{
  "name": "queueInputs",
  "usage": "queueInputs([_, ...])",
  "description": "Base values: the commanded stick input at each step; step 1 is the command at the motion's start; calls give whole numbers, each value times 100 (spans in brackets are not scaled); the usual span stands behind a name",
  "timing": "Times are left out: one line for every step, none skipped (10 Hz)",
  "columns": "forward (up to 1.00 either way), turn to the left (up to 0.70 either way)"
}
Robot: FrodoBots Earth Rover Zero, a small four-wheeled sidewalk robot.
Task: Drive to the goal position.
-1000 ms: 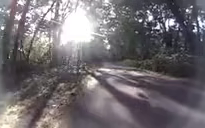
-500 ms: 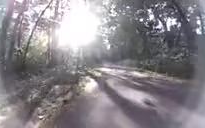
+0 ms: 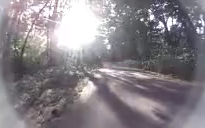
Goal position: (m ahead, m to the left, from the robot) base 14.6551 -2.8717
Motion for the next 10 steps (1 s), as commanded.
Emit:
queueInputs([70, -1])
queueInputs([70, -1])
queueInputs([70, -1])
queueInputs([70, -1])
queueInputs([70, -1])
queueInputs([70, -1])
queueInputs([70, -1])
queueInputs([70, -1])
queueInputs([70, -1])
queueInputs([70, -1])
